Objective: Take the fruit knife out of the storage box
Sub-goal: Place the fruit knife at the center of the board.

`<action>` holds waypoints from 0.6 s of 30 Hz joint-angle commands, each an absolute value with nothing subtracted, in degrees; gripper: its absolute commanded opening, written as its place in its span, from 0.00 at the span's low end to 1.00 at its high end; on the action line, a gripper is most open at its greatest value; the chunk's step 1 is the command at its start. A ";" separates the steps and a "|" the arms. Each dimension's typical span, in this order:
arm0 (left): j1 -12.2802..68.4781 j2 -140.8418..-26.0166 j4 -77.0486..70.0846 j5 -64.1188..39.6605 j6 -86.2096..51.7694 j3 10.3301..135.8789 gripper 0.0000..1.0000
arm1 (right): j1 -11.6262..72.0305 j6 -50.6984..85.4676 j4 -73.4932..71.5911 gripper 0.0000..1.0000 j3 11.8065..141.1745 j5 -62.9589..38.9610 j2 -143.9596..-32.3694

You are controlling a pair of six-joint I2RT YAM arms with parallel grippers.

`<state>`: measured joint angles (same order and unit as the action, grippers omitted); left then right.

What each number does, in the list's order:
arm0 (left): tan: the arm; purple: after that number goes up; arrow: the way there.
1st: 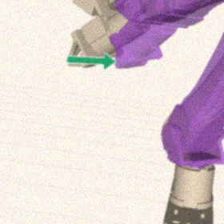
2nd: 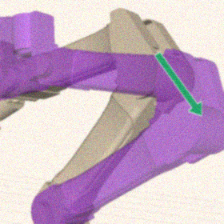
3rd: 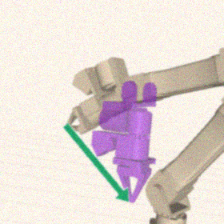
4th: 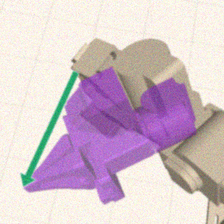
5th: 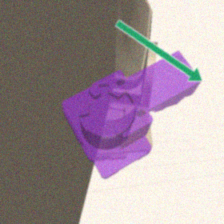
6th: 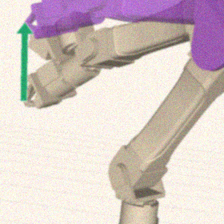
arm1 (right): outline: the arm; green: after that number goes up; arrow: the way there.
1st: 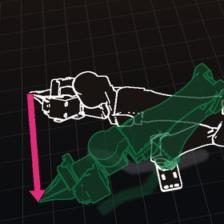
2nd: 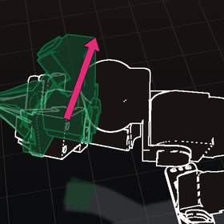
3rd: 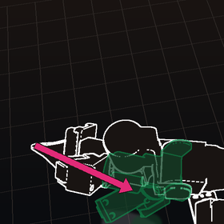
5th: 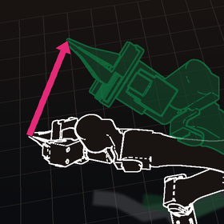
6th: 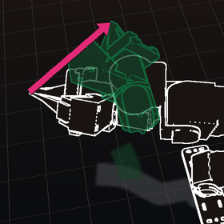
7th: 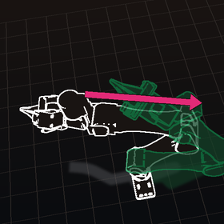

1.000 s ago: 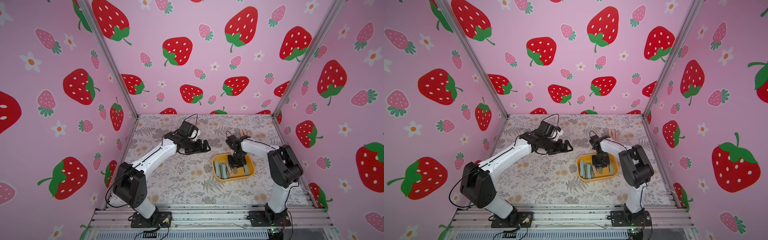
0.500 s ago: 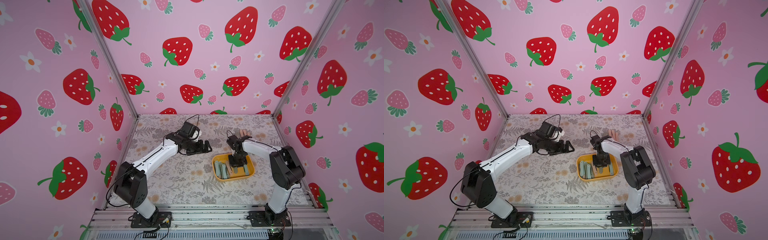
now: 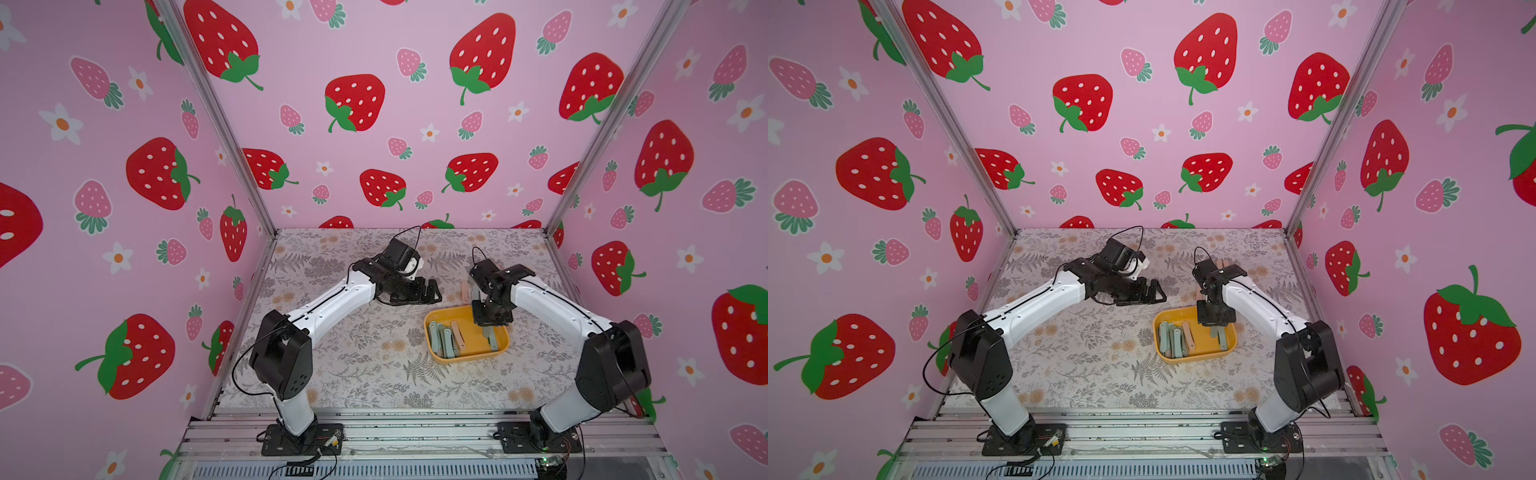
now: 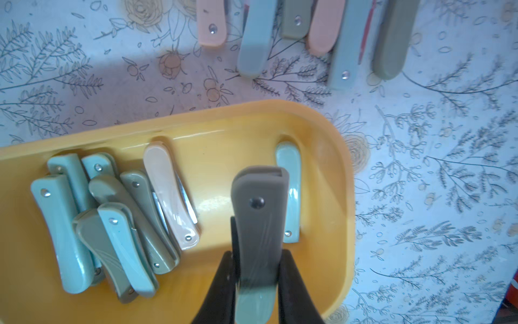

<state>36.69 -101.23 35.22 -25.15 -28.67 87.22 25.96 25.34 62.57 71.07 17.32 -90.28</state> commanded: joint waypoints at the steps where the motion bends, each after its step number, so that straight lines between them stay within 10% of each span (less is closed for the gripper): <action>1: 37.68 -103.22 37.66 -26.27 -27.27 92.69 0.99 | 23.67 25.80 65.94 0.14 71.55 18.85 -87.47; 18: 40.61 -108.27 39.42 -27.64 -26.72 98.97 0.99 | 10.56 25.04 64.74 0.16 71.34 21.23 -96.57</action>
<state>40.40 -109.12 38.06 -26.63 -27.83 99.29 10.87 24.45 64.58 70.32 21.02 -93.32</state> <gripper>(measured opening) 0.992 0.224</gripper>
